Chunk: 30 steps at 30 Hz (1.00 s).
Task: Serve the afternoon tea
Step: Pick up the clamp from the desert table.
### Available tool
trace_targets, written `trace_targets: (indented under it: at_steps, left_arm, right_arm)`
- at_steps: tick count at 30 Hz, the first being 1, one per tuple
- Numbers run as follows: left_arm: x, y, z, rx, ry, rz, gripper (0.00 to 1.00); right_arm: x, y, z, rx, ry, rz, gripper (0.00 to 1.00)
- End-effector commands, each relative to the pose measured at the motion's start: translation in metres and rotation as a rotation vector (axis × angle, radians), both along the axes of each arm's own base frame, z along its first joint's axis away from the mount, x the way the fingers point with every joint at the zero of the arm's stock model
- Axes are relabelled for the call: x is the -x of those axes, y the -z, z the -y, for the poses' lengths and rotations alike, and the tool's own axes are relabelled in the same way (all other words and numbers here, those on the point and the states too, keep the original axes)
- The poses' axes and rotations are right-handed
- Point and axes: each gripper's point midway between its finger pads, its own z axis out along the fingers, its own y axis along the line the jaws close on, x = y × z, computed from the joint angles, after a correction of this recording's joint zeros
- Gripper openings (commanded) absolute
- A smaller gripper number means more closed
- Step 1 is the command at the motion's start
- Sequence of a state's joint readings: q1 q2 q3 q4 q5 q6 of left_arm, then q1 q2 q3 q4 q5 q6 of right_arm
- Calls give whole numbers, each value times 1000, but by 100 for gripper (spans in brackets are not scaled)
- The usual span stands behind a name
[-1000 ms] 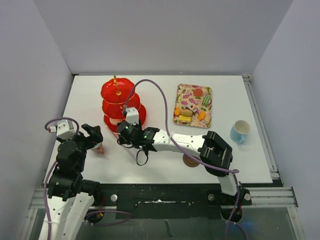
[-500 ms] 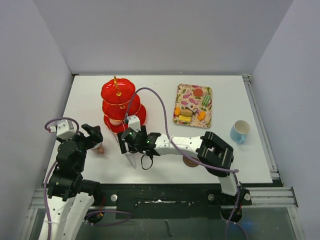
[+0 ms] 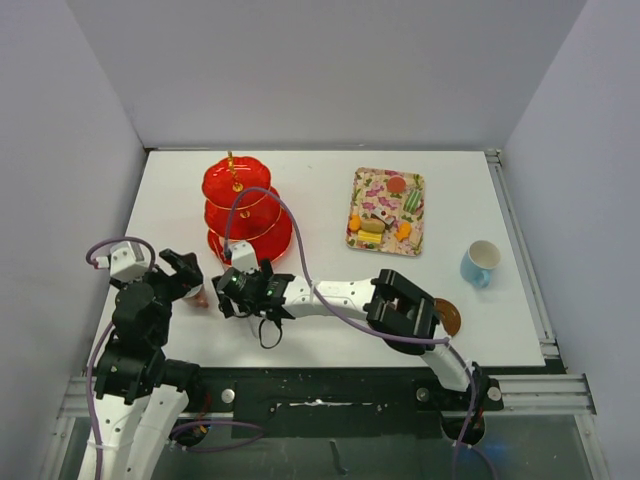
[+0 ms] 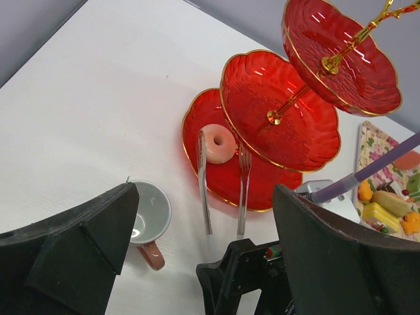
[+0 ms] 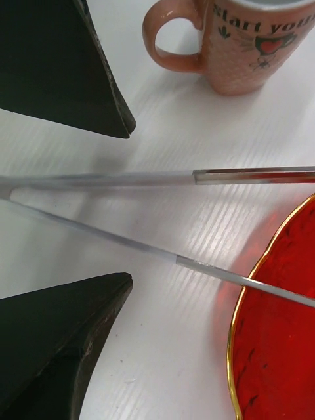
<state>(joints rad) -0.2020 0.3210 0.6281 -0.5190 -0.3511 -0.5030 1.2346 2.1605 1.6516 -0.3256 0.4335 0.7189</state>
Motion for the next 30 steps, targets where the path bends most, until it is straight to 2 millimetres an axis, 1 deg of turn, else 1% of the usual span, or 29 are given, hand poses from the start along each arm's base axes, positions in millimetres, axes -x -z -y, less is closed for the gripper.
trace_targets:
  at_steps: [1,7,8,10,15,20,23,24,28,30]
  left_arm:
    - [4,-15,-10,22,-60,47,82]
    - [6,-14,-15,23,-92,43,82]
    - [9,-21,-18,29,-106,57,82]
    - [12,-24,-24,36,-142,62,82]
    - [20,-24,-37,57,-226,66,82]
    - [26,-24,-48,73,-292,66,81]
    - [27,-24,-49,76,-299,67,82]
    - [27,-24,-49,75,-299,68,82]
    - [27,-24,-48,76,-295,68,82]
    - [26,-25,-47,76,-291,70,82]
  right_arm:
    - [-8,-16,-2,7,36,49,88]
    - [-10,2,-2,62,46,34,88]
    - [-10,4,-2,60,57,28,88]
    - [-11,10,-2,56,79,23,87]
    - [-21,21,8,89,155,42,86]
    - [-22,41,17,137,193,43,83]
    - [-21,48,20,149,215,37,79]
    - [-21,49,21,147,223,36,76]
    - [-26,49,23,146,228,30,67]
    - [-29,46,24,144,231,38,64]
